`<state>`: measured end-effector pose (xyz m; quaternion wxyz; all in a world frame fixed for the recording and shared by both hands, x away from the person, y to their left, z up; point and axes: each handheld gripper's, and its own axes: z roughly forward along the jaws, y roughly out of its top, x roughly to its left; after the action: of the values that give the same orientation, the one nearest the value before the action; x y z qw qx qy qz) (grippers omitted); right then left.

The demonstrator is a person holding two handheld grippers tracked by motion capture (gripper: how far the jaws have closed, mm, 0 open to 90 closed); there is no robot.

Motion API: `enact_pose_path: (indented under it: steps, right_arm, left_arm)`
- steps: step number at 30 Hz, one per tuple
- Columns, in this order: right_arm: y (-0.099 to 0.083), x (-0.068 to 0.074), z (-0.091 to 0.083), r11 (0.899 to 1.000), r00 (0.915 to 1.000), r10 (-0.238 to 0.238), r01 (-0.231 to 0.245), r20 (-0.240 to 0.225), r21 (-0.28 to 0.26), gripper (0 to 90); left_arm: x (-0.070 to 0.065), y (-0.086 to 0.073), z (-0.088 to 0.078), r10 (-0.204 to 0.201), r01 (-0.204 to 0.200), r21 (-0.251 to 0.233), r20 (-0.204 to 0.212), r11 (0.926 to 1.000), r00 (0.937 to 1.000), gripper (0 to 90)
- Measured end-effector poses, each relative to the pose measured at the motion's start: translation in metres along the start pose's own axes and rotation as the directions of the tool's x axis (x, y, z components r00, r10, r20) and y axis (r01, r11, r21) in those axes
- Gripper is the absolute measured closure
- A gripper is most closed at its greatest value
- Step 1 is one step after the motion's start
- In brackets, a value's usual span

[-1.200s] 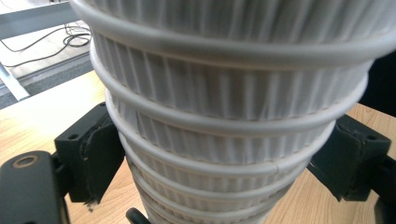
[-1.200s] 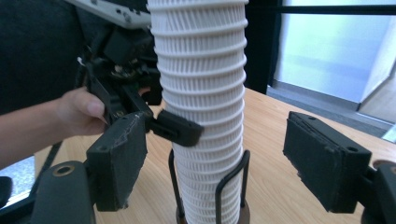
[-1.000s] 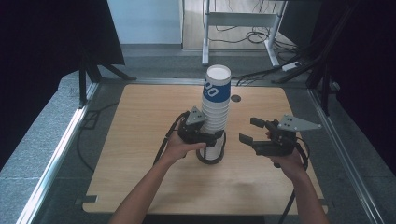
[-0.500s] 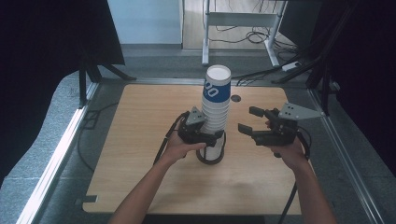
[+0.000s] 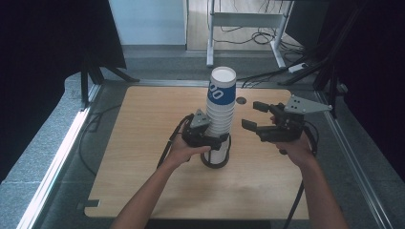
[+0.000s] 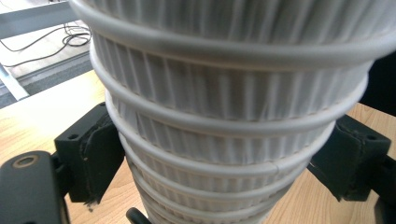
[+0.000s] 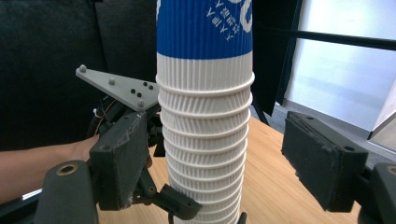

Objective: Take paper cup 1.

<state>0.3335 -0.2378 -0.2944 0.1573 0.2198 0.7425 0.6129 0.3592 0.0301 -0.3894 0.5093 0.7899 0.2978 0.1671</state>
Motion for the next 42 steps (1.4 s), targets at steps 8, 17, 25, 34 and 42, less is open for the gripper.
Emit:
enact_pose_path:
  steps: [8, 17, 25, 34, 42]
  right_arm:
    - [0.010, -0.001, 0.002, 1.000, 1.0000, -0.008, 0.008, -0.004, -0.003, 23.0]
    - [0.021, -0.001, 0.006, 1.000, 0.9998, -0.007, 0.007, -0.017, -0.012, 22.7]
    - [0.031, -0.002, 0.009, 1.000, 0.9997, -0.016, 0.016, -0.018, -0.008, 22.5]
    - [0.041, -0.004, 0.015, 1.000, 0.9990, -0.025, 0.024, -0.038, -0.007, 22.3]
    - [0.050, -0.006, 0.021, 0.999, 0.9985, -0.034, 0.034, -0.042, -0.014, 20.8]
  left_arm:
    - [0.000, 0.000, 0.000, -0.005, 0.005, -0.005, 0.001, 1.0000, 1.0000, 12.5]
    - [-0.001, 0.000, 0.000, -0.006, 0.006, -0.002, 0.005, 1.0000, 1.0000, 12.5]
    - [-0.001, 0.000, 0.000, -0.008, 0.008, 0.001, 0.005, 1.0000, 1.0000, 12.5]
    - [-0.002, 0.000, 0.000, -0.010, 0.010, 0.000, 0.006, 1.0000, 0.9999, 12.5]
    - [-0.002, 0.000, -0.001, -0.009, 0.009, 0.004, 0.005, 1.0000, 1.0000, 12.5]
